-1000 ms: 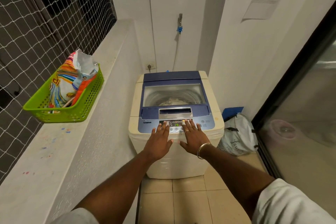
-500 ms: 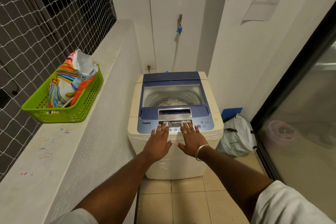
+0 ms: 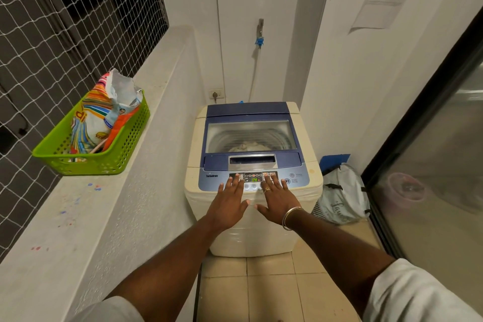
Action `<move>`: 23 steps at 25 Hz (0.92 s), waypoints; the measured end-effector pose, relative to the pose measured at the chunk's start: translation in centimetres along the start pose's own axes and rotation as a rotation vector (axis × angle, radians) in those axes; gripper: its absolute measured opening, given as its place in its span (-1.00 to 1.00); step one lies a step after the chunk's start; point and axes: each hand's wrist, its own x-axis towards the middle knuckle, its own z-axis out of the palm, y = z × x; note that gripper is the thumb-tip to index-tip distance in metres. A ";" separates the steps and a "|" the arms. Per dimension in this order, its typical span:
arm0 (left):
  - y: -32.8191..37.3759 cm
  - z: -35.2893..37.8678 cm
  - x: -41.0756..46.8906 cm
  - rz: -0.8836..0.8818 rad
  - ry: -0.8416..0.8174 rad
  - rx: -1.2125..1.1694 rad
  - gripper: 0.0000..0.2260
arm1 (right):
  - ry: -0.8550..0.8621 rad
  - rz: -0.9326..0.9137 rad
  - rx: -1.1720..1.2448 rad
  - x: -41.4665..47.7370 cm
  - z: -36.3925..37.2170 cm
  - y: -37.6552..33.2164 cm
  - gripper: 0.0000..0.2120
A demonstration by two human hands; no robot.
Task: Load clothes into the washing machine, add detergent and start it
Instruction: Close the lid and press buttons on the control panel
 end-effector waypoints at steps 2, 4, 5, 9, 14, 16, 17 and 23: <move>0.0 0.1 0.0 -0.002 -0.002 -0.002 -0.40 | 0.006 -0.003 -0.003 0.0 0.0 0.0 -0.23; 0.1 0.2 0.1 -0.003 -0.005 -0.005 -0.40 | -0.001 -0.009 -0.007 0.0 0.0 -0.2 -0.23; 0.1 0.2 0.1 -0.002 -0.005 -0.006 -0.40 | -0.003 -0.010 -0.009 0.1 0.0 -0.2 -0.23; 0.2 0.5 0.3 0.002 -0.011 -0.009 -0.41 | -0.015 -0.020 0.000 0.1 0.3 -0.4 -0.24; 0.1 0.9 0.2 0.000 -0.009 -0.003 -0.41 | -0.016 -0.036 0.021 0.2 0.9 -0.3 -0.24; 0.2 1.0 0.2 0.004 -0.018 -0.004 -0.41 | -0.035 -0.032 0.040 0.1 1.3 -0.1 -0.24; 0.3 1.1 0.2 0.008 -0.026 -0.005 -0.41 | -0.045 -0.027 0.054 0.0 1.5 -0.1 -0.24; 1.1 2.3 0.5 0.034 -0.054 0.001 -0.40 | -0.099 0.008 0.095 -0.4 2.8 0.7 -0.25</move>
